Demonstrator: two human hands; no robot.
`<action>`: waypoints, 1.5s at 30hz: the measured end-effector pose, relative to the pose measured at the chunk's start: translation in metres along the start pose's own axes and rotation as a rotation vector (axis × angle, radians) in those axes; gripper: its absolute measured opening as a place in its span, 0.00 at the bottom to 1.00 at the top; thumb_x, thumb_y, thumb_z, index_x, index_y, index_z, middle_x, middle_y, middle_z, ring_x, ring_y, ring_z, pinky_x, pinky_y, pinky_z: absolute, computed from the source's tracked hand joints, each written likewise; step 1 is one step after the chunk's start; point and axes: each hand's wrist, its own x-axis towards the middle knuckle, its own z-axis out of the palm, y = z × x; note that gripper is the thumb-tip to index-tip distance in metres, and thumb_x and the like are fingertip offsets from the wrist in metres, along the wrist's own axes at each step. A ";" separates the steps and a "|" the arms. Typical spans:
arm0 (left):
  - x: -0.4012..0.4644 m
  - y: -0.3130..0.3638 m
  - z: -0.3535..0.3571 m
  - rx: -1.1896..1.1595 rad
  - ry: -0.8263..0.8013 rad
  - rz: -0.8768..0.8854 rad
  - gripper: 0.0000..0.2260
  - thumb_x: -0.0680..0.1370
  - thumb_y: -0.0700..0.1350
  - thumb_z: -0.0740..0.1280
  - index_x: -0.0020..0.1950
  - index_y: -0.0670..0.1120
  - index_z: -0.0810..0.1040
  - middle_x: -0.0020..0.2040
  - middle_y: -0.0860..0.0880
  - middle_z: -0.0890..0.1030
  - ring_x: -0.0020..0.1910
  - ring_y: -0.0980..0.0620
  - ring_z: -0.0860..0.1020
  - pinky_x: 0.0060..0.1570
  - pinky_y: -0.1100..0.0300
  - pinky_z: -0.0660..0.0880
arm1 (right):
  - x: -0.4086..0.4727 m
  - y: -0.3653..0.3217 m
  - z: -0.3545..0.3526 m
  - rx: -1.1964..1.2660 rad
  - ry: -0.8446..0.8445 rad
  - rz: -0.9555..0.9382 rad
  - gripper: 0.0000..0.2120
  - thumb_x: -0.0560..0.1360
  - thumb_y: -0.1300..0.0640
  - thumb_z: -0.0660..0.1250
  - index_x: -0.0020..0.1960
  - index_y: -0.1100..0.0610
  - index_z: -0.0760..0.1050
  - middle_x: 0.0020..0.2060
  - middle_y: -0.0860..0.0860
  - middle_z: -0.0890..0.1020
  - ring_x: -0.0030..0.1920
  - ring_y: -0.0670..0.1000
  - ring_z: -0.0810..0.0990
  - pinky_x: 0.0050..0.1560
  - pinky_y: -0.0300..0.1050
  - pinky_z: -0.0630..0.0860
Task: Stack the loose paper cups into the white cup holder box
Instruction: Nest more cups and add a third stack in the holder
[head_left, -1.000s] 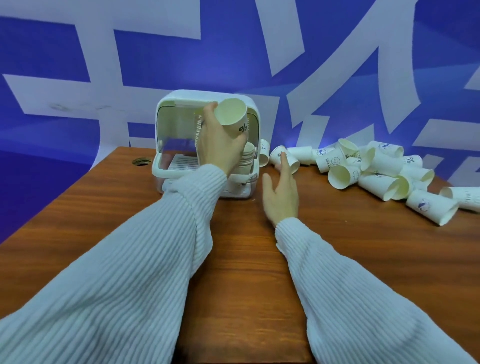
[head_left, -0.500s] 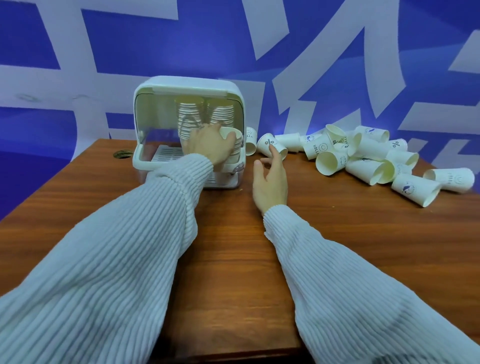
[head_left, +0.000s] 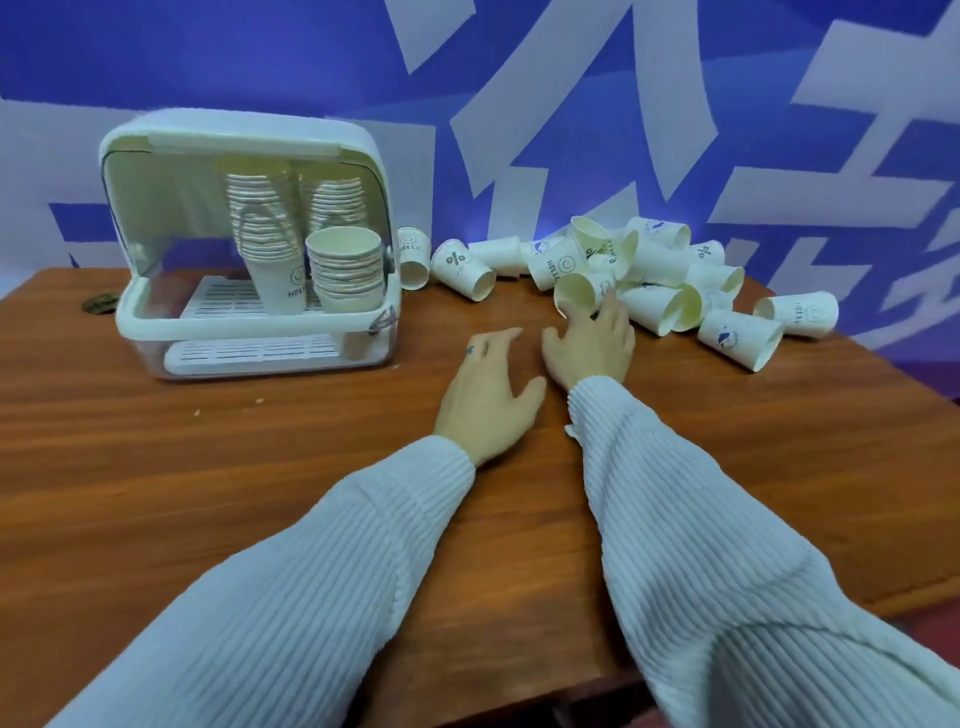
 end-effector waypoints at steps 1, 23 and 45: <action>0.000 -0.002 -0.002 -0.022 0.017 -0.001 0.28 0.80 0.51 0.68 0.79 0.51 0.66 0.74 0.51 0.67 0.64 0.54 0.74 0.64 0.56 0.71 | 0.003 -0.002 0.002 -0.035 -0.044 0.004 0.27 0.77 0.46 0.63 0.76 0.44 0.70 0.84 0.57 0.50 0.83 0.58 0.47 0.80 0.58 0.48; -0.003 0.003 -0.008 0.037 0.051 0.056 0.33 0.73 0.50 0.77 0.74 0.56 0.66 0.66 0.55 0.76 0.67 0.50 0.74 0.61 0.52 0.73 | -0.046 -0.006 -0.055 0.887 0.060 0.083 0.08 0.79 0.52 0.66 0.46 0.52 0.84 0.42 0.45 0.84 0.47 0.45 0.80 0.54 0.50 0.77; 0.005 -0.004 -0.005 0.043 0.050 0.042 0.36 0.73 0.54 0.77 0.76 0.59 0.62 0.69 0.57 0.72 0.68 0.53 0.73 0.64 0.54 0.71 | 0.090 0.036 -0.083 -1.176 -0.067 -0.577 0.20 0.85 0.47 0.54 0.69 0.48 0.78 0.69 0.50 0.77 0.79 0.58 0.57 0.80 0.62 0.47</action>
